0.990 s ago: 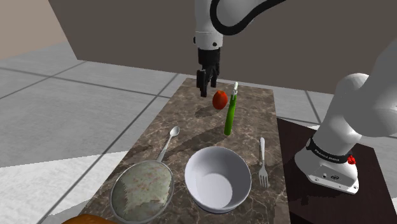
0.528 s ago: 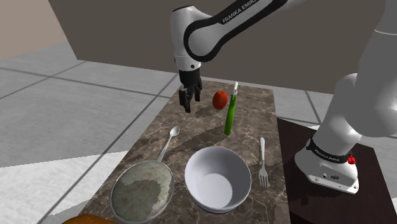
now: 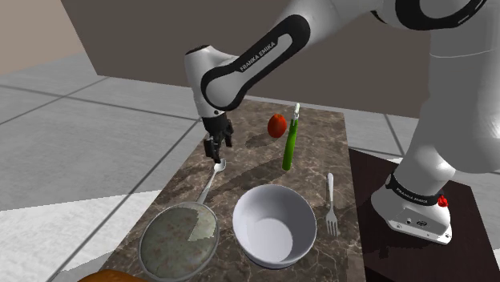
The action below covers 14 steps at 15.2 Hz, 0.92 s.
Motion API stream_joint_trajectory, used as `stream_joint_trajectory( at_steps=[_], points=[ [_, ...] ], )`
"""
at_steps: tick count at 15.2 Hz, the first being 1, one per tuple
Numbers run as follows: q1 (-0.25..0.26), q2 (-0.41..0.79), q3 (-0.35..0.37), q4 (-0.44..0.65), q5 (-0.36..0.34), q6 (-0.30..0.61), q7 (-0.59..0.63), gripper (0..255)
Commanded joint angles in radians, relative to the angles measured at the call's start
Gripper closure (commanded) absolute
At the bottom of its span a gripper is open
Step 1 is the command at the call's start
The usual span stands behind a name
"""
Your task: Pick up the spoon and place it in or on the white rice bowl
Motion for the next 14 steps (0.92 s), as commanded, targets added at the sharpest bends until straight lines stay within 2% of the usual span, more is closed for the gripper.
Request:
stream_joint_trajectory(
  at_steps=[1, 8, 14],
  points=[
    [0.007, 0.04, 0.0, 0.017, -0.008, 0.016, 0.001, 0],
    [0.011, 0.08, -0.003, -0.018, -0.014, 0.092, 0.005, 0],
    [0.011, 0.08, -0.003, -0.018, -0.014, 0.092, 0.005, 0]
  ],
)
